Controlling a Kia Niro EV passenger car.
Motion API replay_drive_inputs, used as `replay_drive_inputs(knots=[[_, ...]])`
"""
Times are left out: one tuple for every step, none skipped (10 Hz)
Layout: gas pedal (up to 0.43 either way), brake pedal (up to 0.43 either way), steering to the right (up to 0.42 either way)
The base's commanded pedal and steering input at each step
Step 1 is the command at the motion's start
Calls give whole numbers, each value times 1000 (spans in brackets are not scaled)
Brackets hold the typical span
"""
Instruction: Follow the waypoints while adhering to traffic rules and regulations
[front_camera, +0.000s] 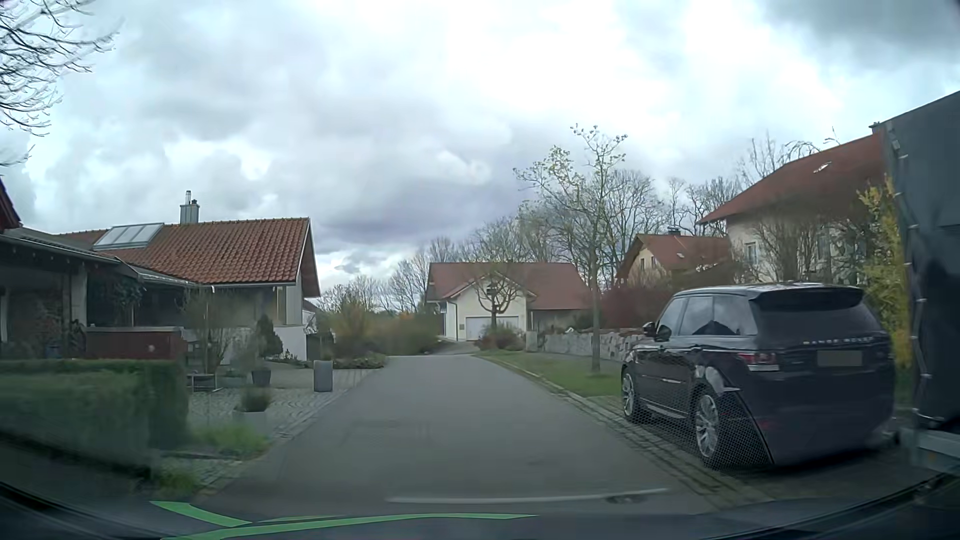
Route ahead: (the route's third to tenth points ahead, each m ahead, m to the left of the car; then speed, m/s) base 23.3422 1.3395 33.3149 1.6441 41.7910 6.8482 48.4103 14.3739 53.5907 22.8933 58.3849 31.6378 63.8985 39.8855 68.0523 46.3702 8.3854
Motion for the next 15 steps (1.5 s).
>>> replay_drive_inputs(knots=[[130,0,-16],[130,0,-14],[130,0,-12],[130,0,-12],[130,0,-12],[130,0,-11],[118,0,-10],[118,0,-10],[118,0,-9],[110,0,-9],[59,0,-9],[39,0,-9],[20,0,-11],[0,0,-14],[0,0,-17]])
